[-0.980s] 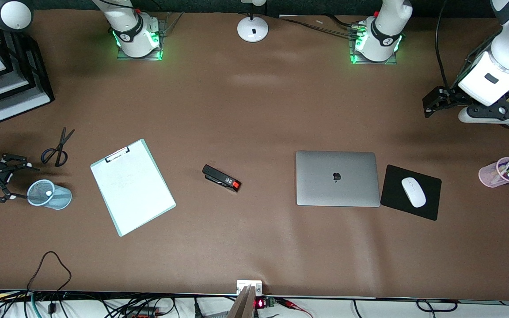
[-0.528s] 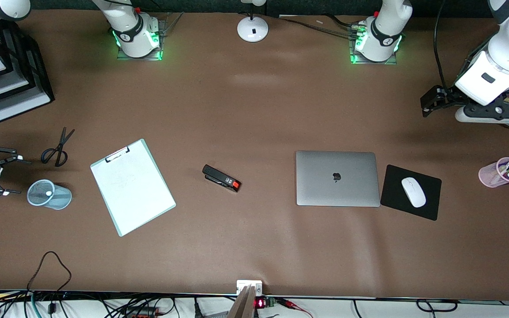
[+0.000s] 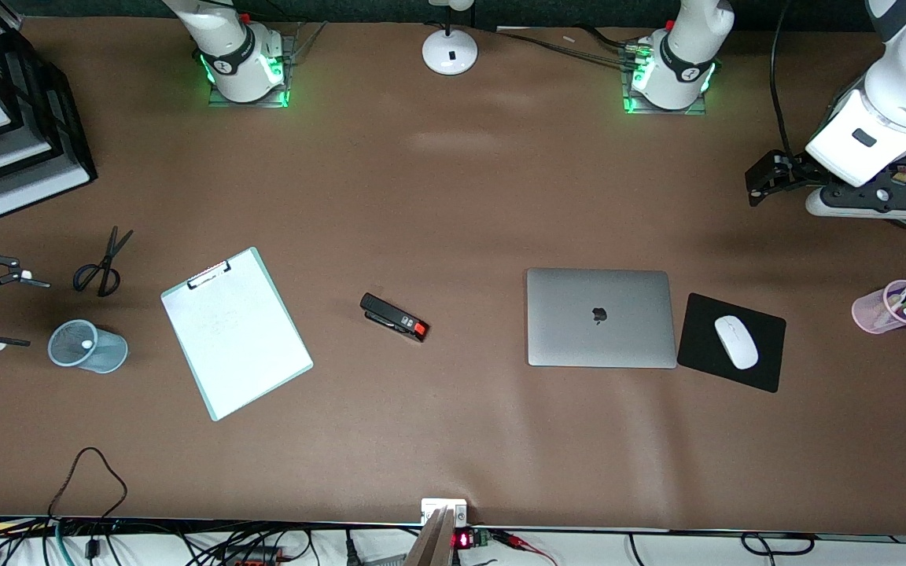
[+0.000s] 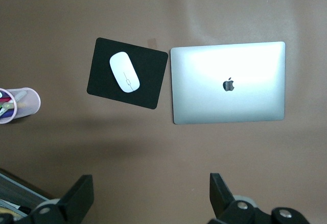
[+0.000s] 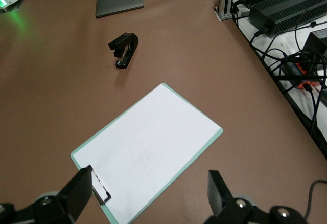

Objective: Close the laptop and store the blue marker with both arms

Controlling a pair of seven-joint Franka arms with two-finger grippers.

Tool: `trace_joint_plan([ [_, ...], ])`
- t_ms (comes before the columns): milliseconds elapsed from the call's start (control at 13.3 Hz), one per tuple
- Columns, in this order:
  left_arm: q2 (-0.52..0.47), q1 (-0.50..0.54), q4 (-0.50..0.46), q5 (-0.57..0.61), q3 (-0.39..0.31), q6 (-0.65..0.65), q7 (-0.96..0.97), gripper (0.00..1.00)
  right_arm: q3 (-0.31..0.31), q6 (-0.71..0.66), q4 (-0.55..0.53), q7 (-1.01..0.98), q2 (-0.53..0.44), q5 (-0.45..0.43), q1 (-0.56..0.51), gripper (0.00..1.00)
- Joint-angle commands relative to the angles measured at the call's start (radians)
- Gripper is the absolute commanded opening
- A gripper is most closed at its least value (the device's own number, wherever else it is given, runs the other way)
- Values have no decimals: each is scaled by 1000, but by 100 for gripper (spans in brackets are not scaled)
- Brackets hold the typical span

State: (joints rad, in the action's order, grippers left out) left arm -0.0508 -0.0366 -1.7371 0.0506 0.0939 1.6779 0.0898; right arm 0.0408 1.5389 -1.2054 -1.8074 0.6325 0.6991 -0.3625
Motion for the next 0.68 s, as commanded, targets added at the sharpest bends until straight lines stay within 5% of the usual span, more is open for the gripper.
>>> trace_joint_plan([
  [0,0,-9,17,-18,-10,-23,-15,100,2,-7,-6,92,-36,-32,54,100],
  [603,0,-9,19,-18,-10,-23,-15,100,4,46,-132,512,-224,-256,233,100],
])
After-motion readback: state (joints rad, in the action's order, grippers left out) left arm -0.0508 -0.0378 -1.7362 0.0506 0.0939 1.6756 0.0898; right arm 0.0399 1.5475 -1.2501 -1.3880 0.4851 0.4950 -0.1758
